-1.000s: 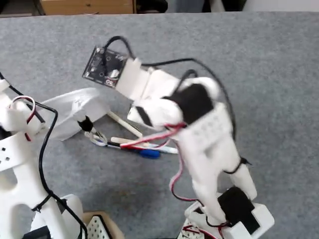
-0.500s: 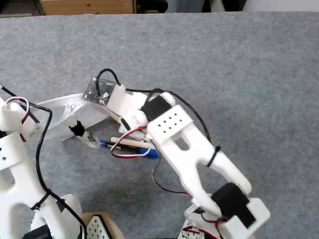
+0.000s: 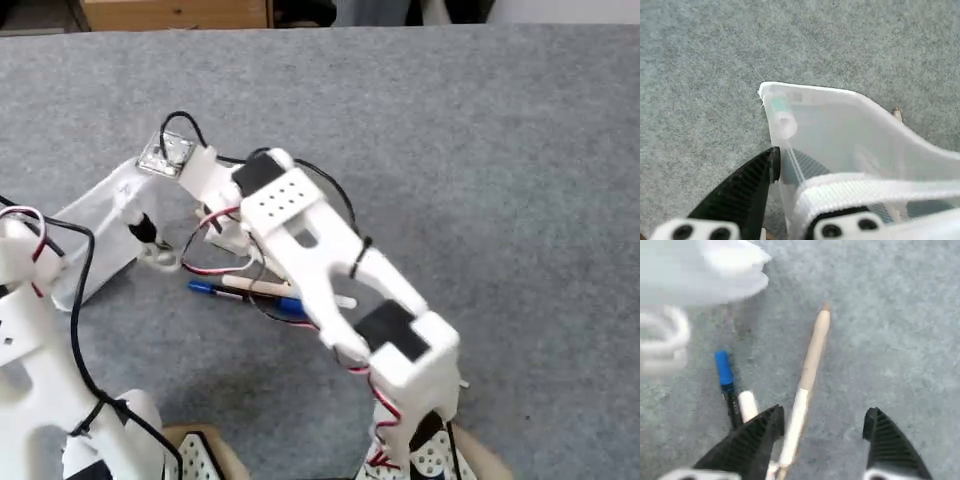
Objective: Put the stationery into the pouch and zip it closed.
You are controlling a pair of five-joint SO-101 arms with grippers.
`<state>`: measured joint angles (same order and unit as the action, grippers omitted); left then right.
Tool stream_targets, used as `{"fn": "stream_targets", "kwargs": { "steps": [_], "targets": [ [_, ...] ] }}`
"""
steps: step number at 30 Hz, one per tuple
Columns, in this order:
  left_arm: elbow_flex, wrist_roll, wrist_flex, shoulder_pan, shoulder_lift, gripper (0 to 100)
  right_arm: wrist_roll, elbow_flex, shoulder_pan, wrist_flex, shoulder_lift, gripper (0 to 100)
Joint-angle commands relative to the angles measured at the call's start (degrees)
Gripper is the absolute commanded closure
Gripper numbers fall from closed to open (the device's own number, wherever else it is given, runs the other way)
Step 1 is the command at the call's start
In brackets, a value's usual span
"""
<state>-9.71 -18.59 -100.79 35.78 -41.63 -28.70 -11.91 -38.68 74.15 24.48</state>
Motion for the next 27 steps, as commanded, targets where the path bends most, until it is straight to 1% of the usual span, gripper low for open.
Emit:
{"fn": "stream_targets", "kwargs": {
  "steps": [1, 3, 7, 18, 19, 24, 27],
  "targets": [
    [1.3, -0.1, 0.0, 0.9, -1.8, 97, 0.7, -2.9, -3.0, 4.0, 6.3, 73.4],
    [1.2, -0.1, 0.0, 1.0, -1.8, 97, 1.1, -2.9, -3.7, 4.2, 6.9, 73.4],
    [1.2, 0.0, 0.0, 2.7, -1.8, 97, 4.1, -3.6, -1.8, 4.0, 6.9, 73.4],
    [1.2, 0.2, 0.0, 3.5, -1.8, 97, 4.1, -3.1, -1.2, 3.9, 8.0, 73.7],
    [1.2, 0.2, 0.0, 3.5, -1.8, 97, 4.1, -3.5, -1.2, 4.0, 8.6, 75.0],
    [1.2, 0.2, 0.0, 3.5, -1.8, 97, 4.2, -3.8, -0.8, 3.9, 12.2, 88.4],
    [1.2, 0.2, 0.0, 3.5, -1.8, 97, 4.3, -6.6, 1.6, 4.4, 14.4, 89.9]
  ]
}}
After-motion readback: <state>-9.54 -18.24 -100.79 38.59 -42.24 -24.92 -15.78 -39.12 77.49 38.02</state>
